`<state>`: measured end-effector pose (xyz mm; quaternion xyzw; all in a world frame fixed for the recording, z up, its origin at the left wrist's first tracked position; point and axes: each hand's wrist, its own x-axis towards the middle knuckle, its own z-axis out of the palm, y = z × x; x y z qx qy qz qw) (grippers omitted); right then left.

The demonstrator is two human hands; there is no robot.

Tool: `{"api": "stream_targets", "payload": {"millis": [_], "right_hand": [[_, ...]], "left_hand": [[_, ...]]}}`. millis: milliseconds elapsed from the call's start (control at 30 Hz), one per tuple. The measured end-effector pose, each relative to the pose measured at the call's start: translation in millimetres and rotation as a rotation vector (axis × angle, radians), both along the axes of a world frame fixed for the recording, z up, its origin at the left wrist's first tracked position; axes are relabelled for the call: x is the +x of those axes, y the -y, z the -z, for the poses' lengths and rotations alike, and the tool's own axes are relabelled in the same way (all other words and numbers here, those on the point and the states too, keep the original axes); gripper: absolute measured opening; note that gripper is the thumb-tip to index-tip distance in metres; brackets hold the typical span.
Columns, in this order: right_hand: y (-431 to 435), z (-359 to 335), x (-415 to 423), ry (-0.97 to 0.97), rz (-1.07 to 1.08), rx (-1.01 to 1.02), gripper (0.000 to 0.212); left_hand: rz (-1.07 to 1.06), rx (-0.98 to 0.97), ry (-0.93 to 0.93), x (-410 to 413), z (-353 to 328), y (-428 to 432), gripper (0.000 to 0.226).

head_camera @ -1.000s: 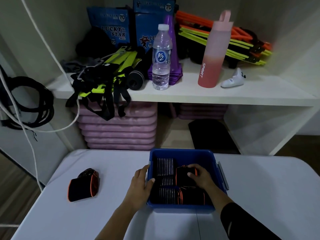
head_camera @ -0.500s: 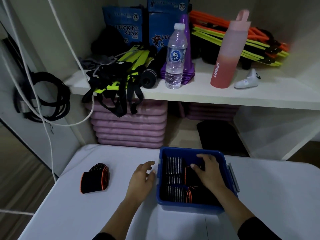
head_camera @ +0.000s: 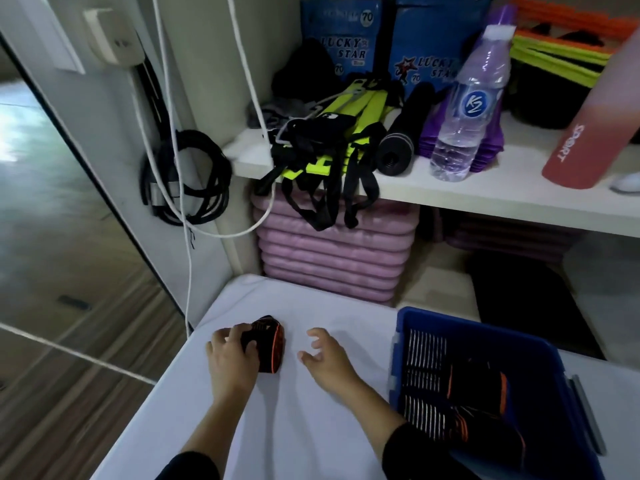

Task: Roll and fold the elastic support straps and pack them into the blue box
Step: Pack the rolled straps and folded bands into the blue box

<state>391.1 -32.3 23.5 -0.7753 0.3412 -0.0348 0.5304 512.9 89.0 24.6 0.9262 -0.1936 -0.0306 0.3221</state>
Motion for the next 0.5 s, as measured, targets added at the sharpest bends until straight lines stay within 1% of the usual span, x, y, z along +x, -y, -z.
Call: {"api": "stream_targets", "payload": {"millis": [33,100,200,267,367,500], "right_hand": [[-5,8,8,-0.040,-0.039,0.021,0.056],[-12,22,23,-0.090,-0.128,-0.001,0.069],[-22,31,43,-0.076,-0.172,-0.018,0.079],[-26,35,56,-0.062,-0.159,-0.022,0.079],[-29,42,70,-0.024,-0.098,0.020,0.078],[-29,49,79,-0.002,0.037,0.099,0.072]], "left_hand": [[-0.007,0.024,-0.038,7,5,-4,0.034],[0.032,0.038,-0.155,18,13,-10,0.039],[0.153,0.013,-0.299,27,27,-18,0.044],[0.190,-0.019,-0.357,28,34,-23,0.048],[0.167,-0.045,-0.406,27,40,-27,0.052],[0.177,-0.083,-0.394,26,45,-28,0.052]]}}
